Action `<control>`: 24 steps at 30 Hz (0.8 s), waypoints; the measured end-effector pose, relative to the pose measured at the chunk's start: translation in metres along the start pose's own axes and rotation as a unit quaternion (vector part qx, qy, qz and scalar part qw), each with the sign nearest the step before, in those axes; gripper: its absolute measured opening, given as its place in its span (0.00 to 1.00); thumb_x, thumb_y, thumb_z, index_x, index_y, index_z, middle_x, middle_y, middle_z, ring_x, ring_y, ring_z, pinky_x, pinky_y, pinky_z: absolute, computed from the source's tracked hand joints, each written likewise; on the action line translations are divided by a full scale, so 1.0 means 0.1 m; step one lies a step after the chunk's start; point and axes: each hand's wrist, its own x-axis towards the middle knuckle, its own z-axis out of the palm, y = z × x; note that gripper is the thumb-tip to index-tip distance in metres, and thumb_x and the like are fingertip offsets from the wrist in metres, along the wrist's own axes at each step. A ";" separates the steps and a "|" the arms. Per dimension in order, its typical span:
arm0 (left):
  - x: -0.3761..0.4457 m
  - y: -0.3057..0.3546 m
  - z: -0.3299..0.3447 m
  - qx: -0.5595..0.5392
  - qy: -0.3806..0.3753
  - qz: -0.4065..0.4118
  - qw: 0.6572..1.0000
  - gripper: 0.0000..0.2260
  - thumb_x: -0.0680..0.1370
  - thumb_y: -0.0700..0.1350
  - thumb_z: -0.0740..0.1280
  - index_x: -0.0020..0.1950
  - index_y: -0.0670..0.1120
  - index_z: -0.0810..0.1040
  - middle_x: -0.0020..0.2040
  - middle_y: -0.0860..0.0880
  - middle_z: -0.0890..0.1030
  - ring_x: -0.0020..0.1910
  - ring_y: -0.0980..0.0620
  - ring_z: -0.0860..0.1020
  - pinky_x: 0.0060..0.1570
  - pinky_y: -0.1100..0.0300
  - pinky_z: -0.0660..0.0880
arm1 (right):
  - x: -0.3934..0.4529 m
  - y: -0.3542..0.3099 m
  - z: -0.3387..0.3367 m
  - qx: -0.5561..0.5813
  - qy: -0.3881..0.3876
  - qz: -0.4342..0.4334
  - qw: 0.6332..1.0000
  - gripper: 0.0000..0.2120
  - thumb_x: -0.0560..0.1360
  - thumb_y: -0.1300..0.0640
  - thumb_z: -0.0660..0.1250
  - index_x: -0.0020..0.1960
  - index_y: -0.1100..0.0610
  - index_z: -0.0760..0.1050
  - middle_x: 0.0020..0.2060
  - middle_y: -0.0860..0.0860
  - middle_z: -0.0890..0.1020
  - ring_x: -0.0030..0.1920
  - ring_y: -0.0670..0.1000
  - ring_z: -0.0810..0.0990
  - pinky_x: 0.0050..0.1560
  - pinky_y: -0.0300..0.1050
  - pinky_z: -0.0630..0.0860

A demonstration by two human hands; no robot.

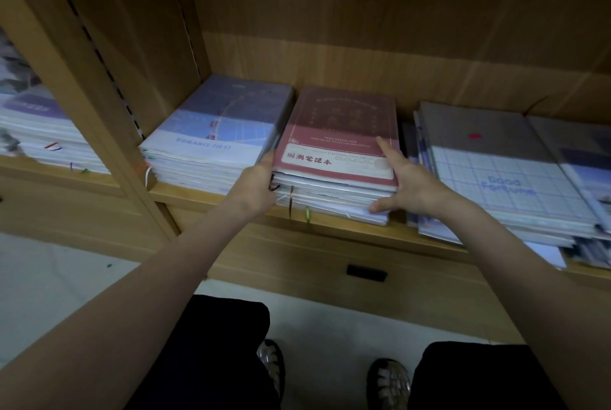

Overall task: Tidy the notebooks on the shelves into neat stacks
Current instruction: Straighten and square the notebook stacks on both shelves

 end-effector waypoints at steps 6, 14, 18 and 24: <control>-0.02 0.01 0.02 0.021 0.001 -0.025 0.999 0.29 0.76 0.33 0.63 0.75 0.47 0.57 0.60 0.40 0.76 0.60 0.41 0.74 0.59 0.52 0.71 | -0.13 -0.06 0.08 0.102 0.042 0.030 0.993 0.56 0.64 0.61 0.78 0.76 0.46 0.41 0.66 0.50 0.71 0.66 0.53 0.70 0.62 0.45 0.68; -0.04 -0.04 -0.03 -0.035 -0.021 -0.031 0.999 0.24 0.75 0.36 0.66 0.70 0.45 0.65 0.60 0.42 0.77 0.61 0.43 0.74 0.59 0.55 0.70 | -0.29 -0.12 0.19 0.049 0.051 0.044 0.996 0.53 0.69 0.60 0.75 0.76 0.47 0.38 0.68 0.52 0.68 0.65 0.55 0.71 0.61 0.45 0.70; -0.06 -0.10 -0.03 -0.093 -0.052 -0.029 0.994 0.31 0.75 0.34 0.66 0.74 0.50 0.58 0.61 0.45 0.77 0.62 0.46 0.74 0.64 0.48 0.70 | -0.30 -0.10 0.20 0.091 0.075 0.038 0.992 0.51 0.67 0.60 0.76 0.77 0.48 0.44 0.68 0.52 0.68 0.67 0.55 0.68 0.64 0.48 0.69; -0.09 -0.12 -0.04 -0.159 -0.081 -0.023 0.984 0.34 0.75 0.31 0.63 0.76 0.52 0.54 0.58 0.49 0.75 0.61 0.50 0.74 0.65 0.52 0.69 | -0.33 -0.03 0.18 0.207 0.104 0.028 0.972 0.47 0.67 0.64 0.75 0.76 0.48 0.52 0.65 0.49 0.72 0.65 0.51 0.70 0.64 0.45 0.70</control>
